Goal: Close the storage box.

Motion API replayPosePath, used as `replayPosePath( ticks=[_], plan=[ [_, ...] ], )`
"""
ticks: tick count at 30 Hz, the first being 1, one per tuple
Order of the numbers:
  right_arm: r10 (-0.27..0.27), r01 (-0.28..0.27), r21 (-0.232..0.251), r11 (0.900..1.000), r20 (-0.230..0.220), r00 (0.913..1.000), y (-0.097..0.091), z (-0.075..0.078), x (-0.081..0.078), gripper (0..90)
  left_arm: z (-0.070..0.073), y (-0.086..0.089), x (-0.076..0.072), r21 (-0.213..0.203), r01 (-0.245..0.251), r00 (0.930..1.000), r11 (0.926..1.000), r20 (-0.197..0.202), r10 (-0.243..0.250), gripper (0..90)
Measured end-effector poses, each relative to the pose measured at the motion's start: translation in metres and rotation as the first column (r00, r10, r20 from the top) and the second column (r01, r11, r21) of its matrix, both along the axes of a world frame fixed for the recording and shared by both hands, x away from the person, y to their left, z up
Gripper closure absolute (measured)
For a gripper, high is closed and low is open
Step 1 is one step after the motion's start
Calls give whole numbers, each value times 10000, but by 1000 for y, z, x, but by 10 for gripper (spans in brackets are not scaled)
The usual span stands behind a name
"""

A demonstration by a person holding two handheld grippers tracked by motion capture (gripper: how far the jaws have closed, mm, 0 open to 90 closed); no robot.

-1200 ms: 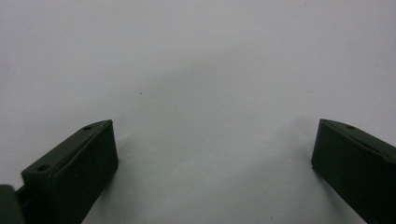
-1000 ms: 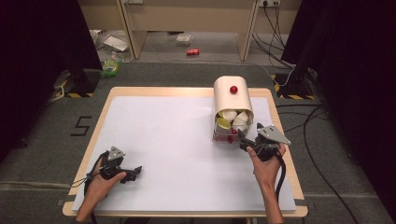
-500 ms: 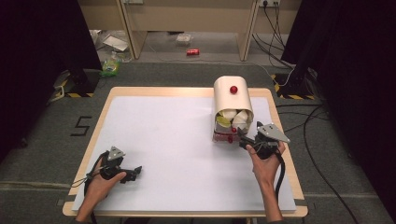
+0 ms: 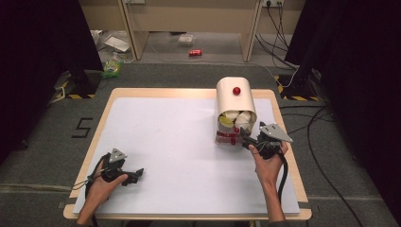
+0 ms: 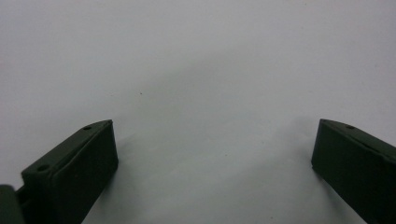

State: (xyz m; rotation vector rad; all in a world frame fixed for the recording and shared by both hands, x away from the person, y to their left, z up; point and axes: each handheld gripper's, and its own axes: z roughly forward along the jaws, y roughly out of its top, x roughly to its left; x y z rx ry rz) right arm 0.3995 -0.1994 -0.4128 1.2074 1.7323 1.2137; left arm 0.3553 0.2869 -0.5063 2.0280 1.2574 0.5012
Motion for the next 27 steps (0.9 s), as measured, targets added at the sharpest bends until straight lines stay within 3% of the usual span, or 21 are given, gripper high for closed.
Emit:
replayPosePath(
  ticks=[18, 27],
  plan=[
    [76, -75, -149, 9999, 96, 9999, 2, 2, 2, 240, 0, 0, 0, -2, 6, 10000, 10000, -3, -6, 0],
    [134, -134, 1, 9999, 49, 9999, -3, 2, -3, 235, 0, 0, 0, 5, 7, 10000, 10000, -3, -7, 0]
  ],
)
